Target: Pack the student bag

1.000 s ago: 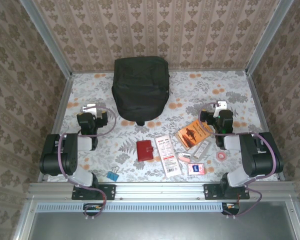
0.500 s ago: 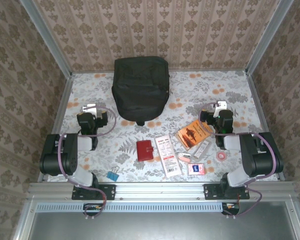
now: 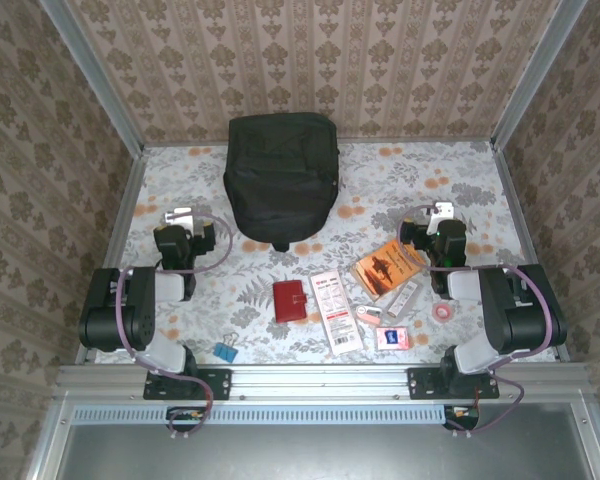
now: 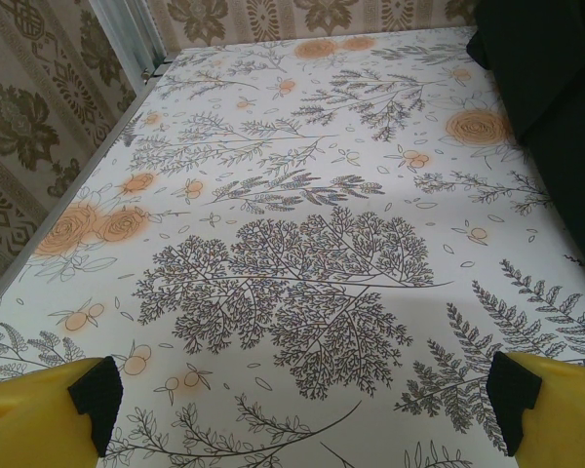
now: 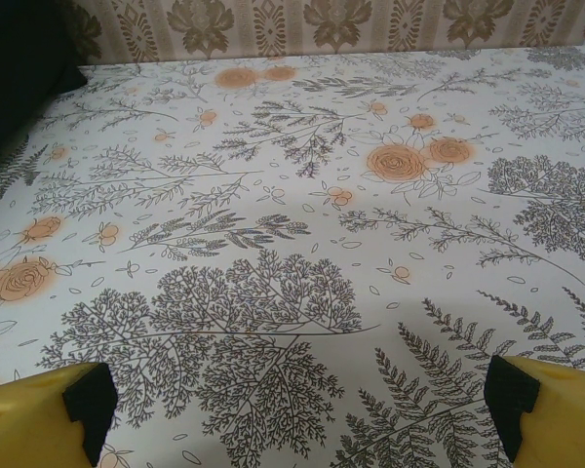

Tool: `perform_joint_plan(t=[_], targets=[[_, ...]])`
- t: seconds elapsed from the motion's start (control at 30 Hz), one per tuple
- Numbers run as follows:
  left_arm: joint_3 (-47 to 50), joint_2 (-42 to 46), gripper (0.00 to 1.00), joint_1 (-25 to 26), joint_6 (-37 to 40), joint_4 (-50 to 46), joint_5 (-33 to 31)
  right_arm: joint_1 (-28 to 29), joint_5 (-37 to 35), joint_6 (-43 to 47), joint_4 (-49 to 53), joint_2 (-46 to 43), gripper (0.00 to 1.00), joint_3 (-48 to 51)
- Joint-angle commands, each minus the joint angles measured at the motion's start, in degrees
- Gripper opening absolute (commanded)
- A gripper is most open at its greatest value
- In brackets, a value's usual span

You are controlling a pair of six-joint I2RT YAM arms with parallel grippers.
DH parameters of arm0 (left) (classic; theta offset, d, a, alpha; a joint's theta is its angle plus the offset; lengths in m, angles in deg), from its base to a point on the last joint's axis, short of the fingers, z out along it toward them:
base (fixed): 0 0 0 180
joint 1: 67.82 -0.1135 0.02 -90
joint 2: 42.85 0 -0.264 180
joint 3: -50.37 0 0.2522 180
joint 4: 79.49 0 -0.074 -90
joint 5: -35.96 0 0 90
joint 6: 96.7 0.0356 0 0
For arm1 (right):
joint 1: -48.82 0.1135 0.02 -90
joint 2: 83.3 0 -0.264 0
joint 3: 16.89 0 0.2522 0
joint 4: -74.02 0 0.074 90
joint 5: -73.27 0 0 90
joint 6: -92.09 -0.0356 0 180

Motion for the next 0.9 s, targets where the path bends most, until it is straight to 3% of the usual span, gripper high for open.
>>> perform_joint_plan(t=[0.0,0.1,0.2,0.3,0.43,0.5,0.6,0.67,0.73,0.77,0.87], targets=[[0.8,1.0,1.0,0.6,0.5,2.5,-1.4,-0.1,1.6,0.7,-1.1,0.0,1.0,-0.3],[1.9,5.0,1.0,2.4,2.0,1.6,-4.9,0.0,3.1,1.5,-2.1,-2.3,1.0,1.3],[-1.7,14.9,1.0,7.4,7.0,-11.3,-6.9,3.7,-0.3,3.9,4.9,-11.7,1.0,1.7],[-4.4,25.1,1.0,14.6,11.7,-14.9,-11.0,11.0,-9.2,4.7,13.4,-20.8,1.0,-0.8],[-10.9,37.4,1.0,23.5,12.9,-27.3,-4.7,26.3,-14.3,7.3,23.9,-31.2,1.0,-6.5],[-17.6,40.3,1.0,27.6,9.2,-39.0,-0.3,33.9,-16.6,7.4,29.9,-34.4,1.0,-10.6],[-29.5,37.3,1.0,31.2,-2.3,-56.9,-8.4,41.9,-21.3,6.1,36.6,-35.5,1.0,-17.5],[-37.7,33.1,1.0,31.0,-8.7,-69.5,-9.2,44.3,-29.2,-2.2,46.6,-34.0,1.0,-25.3],[-44.2,28.3,1.0,30.3,-12.1,-79.7,-10.3,43.5,-30.2,-14.5,60.6,-32.5,1.0,-33.2],[-45.8,26.2,1.0,29.2,-19.0,-82.4,-13.6,42.5,-30.5,-19.7,66.7,-31.7,1.0,-36.4],[-46.2,22.7,1.0,21.9,-25.8,-81.3,2.5,37.7,-18.8,-18.3,63.1,-31.1,1.0,-35.9]])
